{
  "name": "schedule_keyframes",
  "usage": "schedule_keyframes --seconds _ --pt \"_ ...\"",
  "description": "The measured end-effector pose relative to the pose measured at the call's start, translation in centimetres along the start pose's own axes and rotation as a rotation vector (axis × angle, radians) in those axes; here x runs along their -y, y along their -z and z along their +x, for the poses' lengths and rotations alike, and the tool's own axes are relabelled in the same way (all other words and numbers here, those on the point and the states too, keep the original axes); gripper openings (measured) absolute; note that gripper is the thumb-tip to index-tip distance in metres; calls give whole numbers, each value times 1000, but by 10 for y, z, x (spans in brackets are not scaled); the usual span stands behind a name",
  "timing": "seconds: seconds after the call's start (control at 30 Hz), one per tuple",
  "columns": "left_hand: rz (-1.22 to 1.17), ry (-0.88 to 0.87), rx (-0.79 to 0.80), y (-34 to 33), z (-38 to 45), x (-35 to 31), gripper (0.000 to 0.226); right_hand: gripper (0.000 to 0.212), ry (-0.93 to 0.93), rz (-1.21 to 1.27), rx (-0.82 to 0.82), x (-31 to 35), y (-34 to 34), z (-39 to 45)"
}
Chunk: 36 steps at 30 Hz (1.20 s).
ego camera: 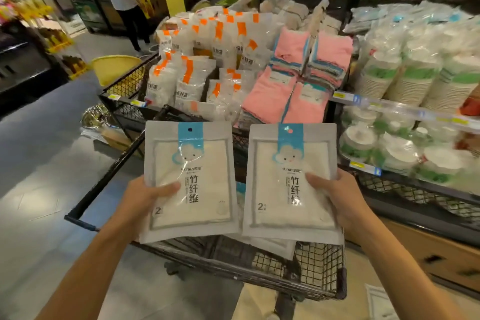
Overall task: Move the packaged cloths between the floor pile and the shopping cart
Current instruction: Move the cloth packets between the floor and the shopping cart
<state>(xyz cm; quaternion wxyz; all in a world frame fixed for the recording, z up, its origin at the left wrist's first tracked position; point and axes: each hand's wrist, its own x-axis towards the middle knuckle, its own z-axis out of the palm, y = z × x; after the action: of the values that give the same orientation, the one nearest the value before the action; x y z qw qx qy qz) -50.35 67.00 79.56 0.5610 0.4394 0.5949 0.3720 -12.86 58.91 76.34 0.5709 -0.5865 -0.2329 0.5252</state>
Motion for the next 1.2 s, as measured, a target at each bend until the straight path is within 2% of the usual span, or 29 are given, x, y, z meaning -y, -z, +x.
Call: schedule_keyframes --seconds 0.1,0.27,0.43,0.57,0.77,1.0,1.1,1.2 --pt "0 45 52 -8 33 6 34 27 -46 2 -65 -12 6 13" --pt "10 123 177 -21 101 29 60 33 -127 23 -202 -39 11 32" --pt "73 205 285 -33 171 49 33 37 -180 27 -356 -66 -1 46" --pt "174 237 351 -42 228 77 34 38 -221 14 -478 -98 -7 67" --pt "268 258 394 -59 281 144 33 33 -330 -40 -552 -161 -2 109" --pt "385 323 368 -85 333 257 36 34 -476 -187 -488 -266 10 175" --pt "425 369 350 -89 349 299 37 20 -520 -219 -462 -300 11 201" --pt "438 401 346 -91 365 333 37 15 -528 -259 -433 -329 14 227"
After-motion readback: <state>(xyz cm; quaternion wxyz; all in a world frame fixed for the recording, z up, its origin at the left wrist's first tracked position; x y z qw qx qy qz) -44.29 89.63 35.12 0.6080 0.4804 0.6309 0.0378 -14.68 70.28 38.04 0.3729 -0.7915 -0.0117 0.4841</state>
